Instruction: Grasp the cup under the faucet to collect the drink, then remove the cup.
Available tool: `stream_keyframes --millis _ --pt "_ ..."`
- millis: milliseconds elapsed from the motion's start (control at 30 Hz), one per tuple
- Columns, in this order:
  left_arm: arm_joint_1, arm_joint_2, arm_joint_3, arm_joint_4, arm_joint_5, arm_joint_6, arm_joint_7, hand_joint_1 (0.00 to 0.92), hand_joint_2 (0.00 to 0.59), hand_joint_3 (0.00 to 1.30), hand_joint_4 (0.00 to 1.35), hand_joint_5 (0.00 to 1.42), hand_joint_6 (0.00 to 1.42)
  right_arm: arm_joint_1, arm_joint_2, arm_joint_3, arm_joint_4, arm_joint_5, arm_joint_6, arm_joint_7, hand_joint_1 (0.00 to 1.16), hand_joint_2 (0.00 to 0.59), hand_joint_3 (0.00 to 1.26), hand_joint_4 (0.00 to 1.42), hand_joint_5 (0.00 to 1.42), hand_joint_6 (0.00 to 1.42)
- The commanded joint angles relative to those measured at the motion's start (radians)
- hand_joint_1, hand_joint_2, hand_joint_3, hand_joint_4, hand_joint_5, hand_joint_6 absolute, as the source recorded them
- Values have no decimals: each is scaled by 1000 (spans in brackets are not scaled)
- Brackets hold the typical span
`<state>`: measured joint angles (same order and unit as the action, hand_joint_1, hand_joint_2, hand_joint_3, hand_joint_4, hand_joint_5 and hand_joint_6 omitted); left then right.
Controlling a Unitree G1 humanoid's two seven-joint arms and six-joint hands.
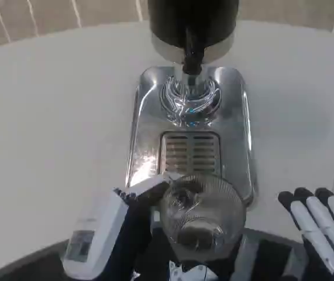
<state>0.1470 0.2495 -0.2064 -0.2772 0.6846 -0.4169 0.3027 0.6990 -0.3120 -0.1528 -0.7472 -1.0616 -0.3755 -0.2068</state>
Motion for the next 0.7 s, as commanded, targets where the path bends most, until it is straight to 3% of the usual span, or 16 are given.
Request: stream_keyframes --millis 33,300,433,700 --pt "12 -5 4 -30 5 -19 2 678 64 1127 1275 1390 1424 11 -3 -18 -13 17 -6 16 217 586 0 0 0 0" --pt "19 -14 2 -33 9 -11 1 683 66 1127 1275 1390 1424 16 9 5 -8 3 -7 14 223 586 0 0 0 0" --pt "-27 -31 8 20 19 15 12 685 69 1126 1275 1390 1424 15 37 -2 -13 5 18 12 225 586 0 0 0 0" --pt "-284 -75 39 238 36 98 54 687 73 1123 1275 1401 1424 44 114 17 -30 -7 76 28 235 586 0 0 0 0"
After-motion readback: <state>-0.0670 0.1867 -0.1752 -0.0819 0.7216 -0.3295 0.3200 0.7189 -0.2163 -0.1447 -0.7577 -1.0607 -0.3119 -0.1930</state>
